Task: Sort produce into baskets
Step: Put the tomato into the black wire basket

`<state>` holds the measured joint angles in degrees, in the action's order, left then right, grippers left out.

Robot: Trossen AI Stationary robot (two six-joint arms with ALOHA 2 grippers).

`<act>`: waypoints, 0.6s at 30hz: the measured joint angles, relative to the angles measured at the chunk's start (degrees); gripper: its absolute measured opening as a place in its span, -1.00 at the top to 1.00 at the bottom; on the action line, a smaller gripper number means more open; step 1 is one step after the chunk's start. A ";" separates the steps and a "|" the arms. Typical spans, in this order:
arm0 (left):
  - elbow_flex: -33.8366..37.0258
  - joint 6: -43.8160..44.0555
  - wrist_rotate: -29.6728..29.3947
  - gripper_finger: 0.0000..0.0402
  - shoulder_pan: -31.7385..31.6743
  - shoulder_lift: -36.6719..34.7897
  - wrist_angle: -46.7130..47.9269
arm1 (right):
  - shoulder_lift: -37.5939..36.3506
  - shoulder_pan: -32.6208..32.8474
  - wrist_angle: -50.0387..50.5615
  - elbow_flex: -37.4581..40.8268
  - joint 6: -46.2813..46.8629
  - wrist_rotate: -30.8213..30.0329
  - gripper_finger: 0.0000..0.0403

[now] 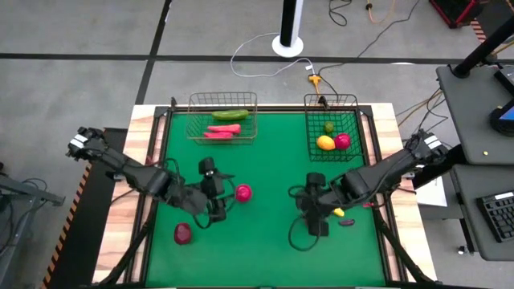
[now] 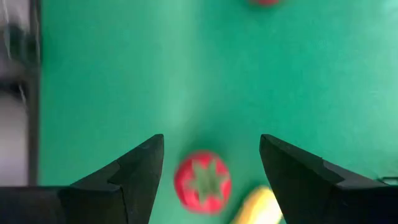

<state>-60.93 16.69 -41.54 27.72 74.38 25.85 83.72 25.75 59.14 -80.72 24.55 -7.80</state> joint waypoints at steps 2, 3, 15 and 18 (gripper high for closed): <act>0.00 1.76 -0.02 -0.13 1.08 0.78 -0.27 | 0.76 1.54 2.10 0.76 -2.35 1.61 -0.26; 0.02 2.31 -0.03 -0.13 1.57 1.15 -0.27 | 1.09 2.30 2.68 1.21 -2.90 2.06 -0.26; 0.02 3.38 -4.09 -0.13 2.74 4.18 -0.81 | 4.18 5.97 3.60 3.89 9.63 1.41 -0.38; 0.02 3.37 -4.46 -0.13 2.74 4.20 -0.82 | 4.49 5.83 3.56 4.33 11.93 1.84 -0.52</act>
<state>-60.90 20.06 -46.00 30.45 78.59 25.04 88.20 31.57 62.70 -76.39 36.48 -5.96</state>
